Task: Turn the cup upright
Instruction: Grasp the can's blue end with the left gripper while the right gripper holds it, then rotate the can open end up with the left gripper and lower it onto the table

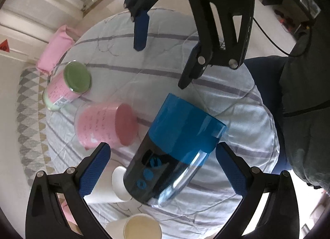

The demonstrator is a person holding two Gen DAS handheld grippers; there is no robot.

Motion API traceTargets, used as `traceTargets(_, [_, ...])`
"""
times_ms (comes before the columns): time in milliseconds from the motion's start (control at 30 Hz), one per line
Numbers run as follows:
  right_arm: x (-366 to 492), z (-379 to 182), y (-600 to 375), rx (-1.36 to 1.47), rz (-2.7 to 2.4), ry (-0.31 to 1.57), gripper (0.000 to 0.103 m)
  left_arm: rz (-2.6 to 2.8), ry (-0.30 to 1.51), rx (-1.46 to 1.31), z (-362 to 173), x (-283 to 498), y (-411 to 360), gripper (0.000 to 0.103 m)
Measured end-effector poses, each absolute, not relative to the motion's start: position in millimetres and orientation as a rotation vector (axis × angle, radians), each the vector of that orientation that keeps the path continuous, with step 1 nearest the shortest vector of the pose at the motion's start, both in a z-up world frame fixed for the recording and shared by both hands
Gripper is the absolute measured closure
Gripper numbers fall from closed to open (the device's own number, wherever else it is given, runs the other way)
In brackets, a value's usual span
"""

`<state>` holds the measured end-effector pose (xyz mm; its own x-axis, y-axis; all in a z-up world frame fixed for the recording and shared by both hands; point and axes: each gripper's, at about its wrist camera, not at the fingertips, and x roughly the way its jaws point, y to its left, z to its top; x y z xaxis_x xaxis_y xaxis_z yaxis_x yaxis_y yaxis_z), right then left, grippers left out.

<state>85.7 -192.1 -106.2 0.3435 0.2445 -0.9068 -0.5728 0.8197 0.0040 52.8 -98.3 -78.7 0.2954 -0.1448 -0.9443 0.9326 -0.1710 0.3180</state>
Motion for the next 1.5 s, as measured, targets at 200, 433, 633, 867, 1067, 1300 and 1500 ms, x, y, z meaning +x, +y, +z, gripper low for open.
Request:
traceTargets(200, [89.0, -112.7, -191.2, -0.347, 0.562, 1.119, 0.022, -1.183, 0.802, 1.452, -96.9, 47.1, -102.6, 0.000])
traceTargets(433, [88.9, -113.3, -194.4, -0.346, 0.586, 1.124, 0.022, -1.205, 0.832, 1.453, -102.0, 50.1, -101.0, 0.014])
traceTargets(633, [88.3, -113.7, -195.3, -0.337, 0.591, 1.123, 0.022, -1.221, 0.846, 1.463, -102.4, 47.5, -103.5, 0.023])
traceTargets(867, [91.1, -115.2, -196.0, -0.328, 0.591, 1.117, 0.022, -1.231, 0.885, 1.417, -96.5, 52.6, -100.5, 0.023])
traceTargets(1067, [88.8, -113.2, -198.8, -0.319, 0.589, 1.110, 0.022, -1.223, 0.927, 1.354, -85.7, 59.1, -100.1, 0.024])
traceTargets(1300, [87.2, -108.8, -205.0, -0.273, 0.580, 1.094, 0.022, -1.162, 0.988, 1.198, -64.2, 81.0, -99.5, 0.025])
traceTargets(1500, [84.0, -106.3, -205.0, -0.244, 0.583, 1.071, 0.022, -1.087, 1.012, 1.037, -56.1, 92.6, -95.7, 0.026])
